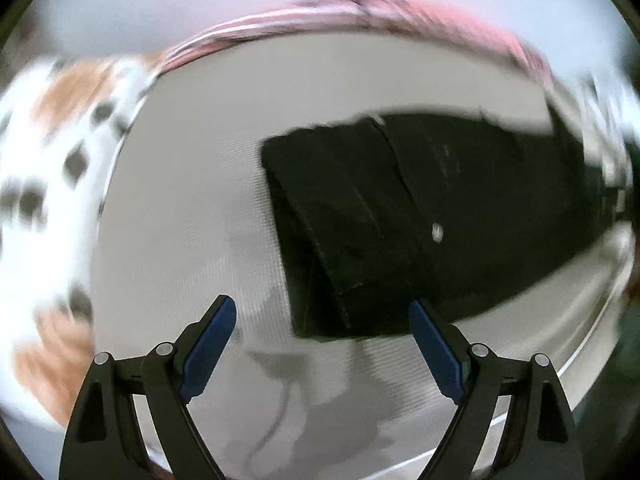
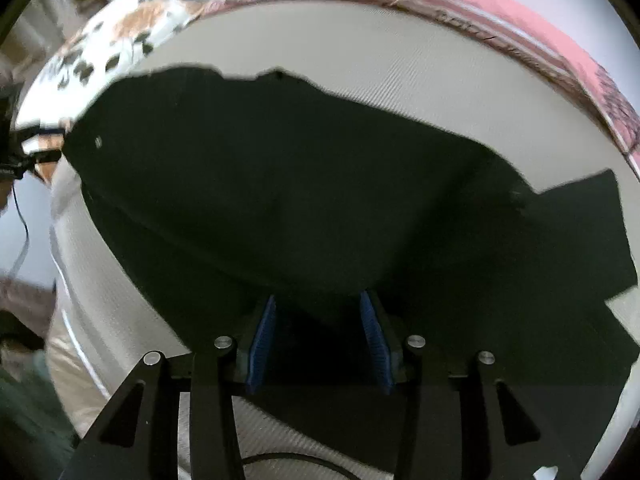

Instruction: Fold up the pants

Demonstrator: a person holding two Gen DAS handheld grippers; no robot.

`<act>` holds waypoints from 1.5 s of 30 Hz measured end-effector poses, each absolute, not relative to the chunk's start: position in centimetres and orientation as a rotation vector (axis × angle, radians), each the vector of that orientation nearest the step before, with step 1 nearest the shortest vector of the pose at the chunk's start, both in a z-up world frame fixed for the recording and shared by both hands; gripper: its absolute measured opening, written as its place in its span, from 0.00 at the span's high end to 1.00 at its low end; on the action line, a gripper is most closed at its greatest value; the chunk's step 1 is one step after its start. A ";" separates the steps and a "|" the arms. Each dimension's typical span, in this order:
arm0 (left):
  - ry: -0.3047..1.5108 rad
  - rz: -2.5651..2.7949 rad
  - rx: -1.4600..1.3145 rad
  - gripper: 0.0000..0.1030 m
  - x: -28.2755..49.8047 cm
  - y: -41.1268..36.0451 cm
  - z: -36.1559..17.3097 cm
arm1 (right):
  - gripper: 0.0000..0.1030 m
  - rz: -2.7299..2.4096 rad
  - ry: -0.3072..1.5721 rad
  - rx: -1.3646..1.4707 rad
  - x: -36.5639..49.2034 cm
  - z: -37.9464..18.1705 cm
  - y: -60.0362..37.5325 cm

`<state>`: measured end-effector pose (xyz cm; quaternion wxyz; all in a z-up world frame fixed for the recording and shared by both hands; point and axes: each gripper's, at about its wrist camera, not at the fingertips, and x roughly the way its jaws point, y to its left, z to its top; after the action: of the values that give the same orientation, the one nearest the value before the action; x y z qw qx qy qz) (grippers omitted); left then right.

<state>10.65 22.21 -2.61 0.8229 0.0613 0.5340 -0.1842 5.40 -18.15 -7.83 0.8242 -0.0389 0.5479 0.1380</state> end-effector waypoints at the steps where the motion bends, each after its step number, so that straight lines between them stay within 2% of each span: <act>1: 1.136 -0.383 0.041 0.15 10.3 23.0 -2.5 | 0.60 0.296 1.139 -0.041 4.9 -7.0 -18.6; 4: 1.144 -0.394 -0.302 0.15 8.9 25.1 -2.9 | 0.57 0.278 1.083 0.064 3.5 -5.1 -20.8; 9: 1.174 -0.396 -0.651 0.19 7.7 24.9 -5.7 | 0.56 0.200 1.098 0.348 2.3 -5.3 -26.4; 11: 1.191 -0.369 -0.707 0.28 8.1 24.3 -6.6 | 0.55 0.152 1.110 0.428 2.2 -6.2 -28.3; 15: 1.194 -0.330 -0.755 0.33 9.2 24.0 -7.3 | 0.55 0.096 1.105 0.563 2.7 -8.1 -29.9; 18: 1.191 -0.317 -0.806 0.41 10.2 24.2 -7.8 | 0.55 0.059 1.104 0.617 3.2 -9.5 -31.1; 20: 1.194 -0.295 -0.796 0.52 10.9 24.1 -7.9 | 0.56 0.040 1.099 0.654 3.5 -10.5 -31.5; 24: 1.210 -0.263 -0.769 0.68 11.6 24.6 -8.7 | 0.57 0.016 1.050 0.696 4.4 -11.0 -31.8; 25: 1.216 -0.253 -0.759 0.71 11.7 24.6 -8.9 | 0.64 0.012 1.044 0.694 4.5 -11.0 -31.7; 26: 1.217 -0.252 -0.753 0.74 11.6 24.7 -9.1 | 0.82 0.004 1.038 0.687 4.5 -10.9 -31.7; 27: 1.213 -0.251 -0.731 0.75 11.7 24.4 -8.9 | 0.91 0.005 1.036 0.679 4.5 -10.8 -31.9; 28: 1.209 -0.255 -0.706 0.76 11.8 24.3 -8.8 | 0.93 0.010 1.034 0.676 4.4 -10.7 -31.9; 38: 1.145 -0.309 -0.394 0.81 14.0 22.9 -5.4 | 0.96 -0.004 1.027 0.582 0.2 -6.9 -29.5; 45: 1.205 -0.301 -0.300 0.82 14.1 23.1 -7.6 | 0.96 -0.026 1.158 0.555 -1.4 -10.2 -28.0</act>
<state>14.09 23.11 -7.59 0.8029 -0.1398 0.5622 -0.1403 -1.36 -28.04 -10.17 0.8008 0.2587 0.5400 -0.0120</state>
